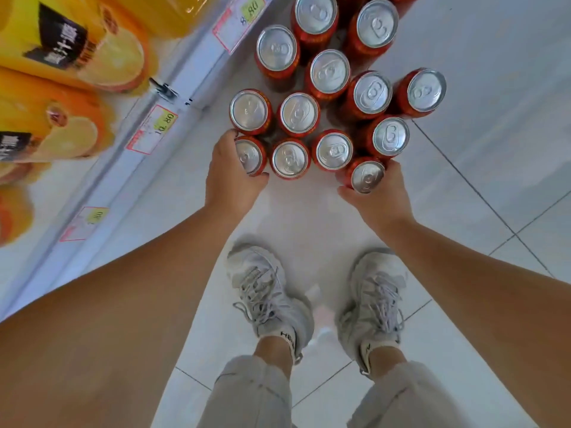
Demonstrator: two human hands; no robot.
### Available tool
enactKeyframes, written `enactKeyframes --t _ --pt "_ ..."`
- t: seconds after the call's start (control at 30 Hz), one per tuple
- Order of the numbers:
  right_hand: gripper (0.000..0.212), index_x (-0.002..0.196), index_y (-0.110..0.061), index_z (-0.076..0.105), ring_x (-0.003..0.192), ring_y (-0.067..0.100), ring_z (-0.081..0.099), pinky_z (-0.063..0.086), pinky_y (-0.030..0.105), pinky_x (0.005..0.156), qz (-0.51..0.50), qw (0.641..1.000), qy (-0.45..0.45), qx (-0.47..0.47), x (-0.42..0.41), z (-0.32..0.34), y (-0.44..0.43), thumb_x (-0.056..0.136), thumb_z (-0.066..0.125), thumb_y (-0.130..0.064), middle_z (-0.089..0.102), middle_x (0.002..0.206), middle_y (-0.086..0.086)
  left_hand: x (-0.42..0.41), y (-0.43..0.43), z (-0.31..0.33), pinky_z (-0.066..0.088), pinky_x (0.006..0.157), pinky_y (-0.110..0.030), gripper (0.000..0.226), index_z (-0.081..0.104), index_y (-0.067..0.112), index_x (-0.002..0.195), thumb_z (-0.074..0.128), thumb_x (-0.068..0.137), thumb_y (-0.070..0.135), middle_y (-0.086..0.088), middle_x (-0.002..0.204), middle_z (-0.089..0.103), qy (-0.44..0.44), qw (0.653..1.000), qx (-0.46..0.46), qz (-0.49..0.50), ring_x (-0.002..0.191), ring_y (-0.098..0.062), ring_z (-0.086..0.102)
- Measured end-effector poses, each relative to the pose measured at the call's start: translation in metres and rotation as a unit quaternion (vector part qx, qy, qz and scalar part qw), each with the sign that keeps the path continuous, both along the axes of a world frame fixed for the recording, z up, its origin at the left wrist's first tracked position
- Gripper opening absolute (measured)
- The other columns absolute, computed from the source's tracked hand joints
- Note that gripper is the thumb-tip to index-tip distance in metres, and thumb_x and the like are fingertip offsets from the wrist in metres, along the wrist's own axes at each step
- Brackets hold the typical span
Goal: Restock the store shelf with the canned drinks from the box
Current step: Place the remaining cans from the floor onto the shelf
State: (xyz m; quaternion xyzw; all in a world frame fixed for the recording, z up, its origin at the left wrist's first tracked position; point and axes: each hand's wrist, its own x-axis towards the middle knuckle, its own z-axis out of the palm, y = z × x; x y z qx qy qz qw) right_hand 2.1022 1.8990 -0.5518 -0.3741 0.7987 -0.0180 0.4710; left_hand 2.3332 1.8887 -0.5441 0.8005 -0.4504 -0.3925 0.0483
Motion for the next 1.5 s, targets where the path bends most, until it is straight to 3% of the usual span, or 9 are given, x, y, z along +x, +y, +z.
enactKeyframes --t 0.17,0.33,0.5,0.8,1.0,1.17,1.3,1.4,1.5 --pt "0.068 0.122 -0.020 0.046 0.095 0.017 0.060 0.050 0.033 0.082 0.003 0.999 0.050 -0.013 0.002 0.021 0.001 0.068 0.080 -0.043 0.061 0.112 -0.004 0.004 -0.002 0.015 0.039 0.085 -0.023 0.073 0.047 0.017 0.129 0.085 0.068 0.026 -0.003 0.125 0.057 0.011 1.000 -0.002 0.010 0.112 -0.021 0.055" --pt "0.062 0.118 -0.022 0.047 0.089 0.017 0.060 0.049 0.031 0.077 -0.007 0.998 0.060 -0.002 -0.010 0.114 0.002 0.067 0.078 -0.040 0.061 0.102 -0.006 0.008 0.005 0.101 0.040 0.084 -0.025 0.072 0.048 0.018 0.128 0.085 0.067 0.030 -0.003 0.122 0.060 0.013 1.000 0.007 0.018 0.111 -0.024 0.056" --pt "0.056 0.111 -0.026 0.046 0.082 0.014 0.056 0.041 0.026 0.069 0.022 0.998 0.041 -0.037 -0.015 0.256 -0.016 0.068 0.079 -0.040 0.057 0.092 -0.011 0.010 -0.001 0.238 0.047 0.093 -0.038 0.076 0.047 0.019 0.130 0.083 0.066 0.035 -0.004 0.124 0.060 0.027 0.999 0.014 -0.012 0.114 -0.028 0.056" --pt "0.060 0.115 -0.022 0.051 0.085 0.012 0.059 0.041 0.022 0.068 0.094 0.973 -0.059 -0.201 0.010 0.569 -0.058 0.066 0.085 -0.034 0.061 0.095 -0.011 0.010 0.008 0.580 0.047 0.080 -0.027 0.073 0.047 0.026 0.125 0.084 0.064 0.034 0.011 0.106 0.058 0.065 0.982 -0.160 0.079 0.099 -0.014 0.059" --pt "0.053 0.111 -0.034 0.057 0.076 -0.007 0.065 0.050 0.014 0.056 0.205 0.919 -0.181 -0.285 0.050 0.755 -0.039 0.067 0.084 -0.044 0.069 0.089 -0.020 0.032 0.079 0.763 0.047 0.075 -0.027 0.077 0.036 0.042 0.112 0.071 0.048 0.066 0.025 0.098 0.057 0.068 0.939 -0.272 0.201 0.092 -0.009 0.061" --pt "0.067 0.111 -0.035 0.045 0.087 -0.024 0.051 0.040 0.001 0.068 0.279 0.842 -0.284 -0.364 0.115 0.872 -0.003 0.059 0.087 -0.039 0.056 0.100 -0.023 0.064 0.136 0.867 0.048 0.073 -0.014 0.072 0.045 0.052 0.104 0.074 0.038 0.063 0.038 0.094 0.061 0.065 0.866 -0.391 0.304 0.085 0.012 0.060" --pt "0.065 0.106 -0.042 0.046 0.089 -0.008 0.058 0.048 0.013 0.074 0.342 0.780 -0.344 -0.396 0.184 0.929 0.023 0.055 0.086 -0.049 0.058 0.101 -0.023 0.108 0.183 0.922 0.042 0.075 -0.004 0.061 0.051 0.051 0.107 0.081 0.055 0.045 0.038 0.097 0.061 0.009 0.818 -0.477 0.323 0.089 0.016 0.058" --pt "0.062 0.107 -0.041 0.048 0.090 -0.010 0.060 0.046 0.006 0.074 0.361 0.737 -0.383 -0.424 0.241 0.955 0.049 0.060 0.088 -0.031 0.057 0.095 -0.039 0.150 0.221 0.949 0.051 0.076 -0.019 0.066 0.050 0.045 0.114 0.074 0.053 0.054 0.029 0.098 0.065 -0.016 0.780 -0.516 0.353 0.086 0.008 0.063" --pt "0.062 0.112 -0.035 0.052 0.090 -0.006 0.063 0.050 0.011 0.074 0.366 0.708 -0.407 -0.446 0.295 0.977 0.076 0.065 0.087 -0.014 0.064 0.100 -0.019 0.198 0.259 0.969 0.046 0.072 -0.011 0.068 0.050 0.034 0.113 0.078 0.053 0.049 0.019 0.095 0.067 -0.034 0.758 -0.539 0.367 0.084 0.007 0.062"
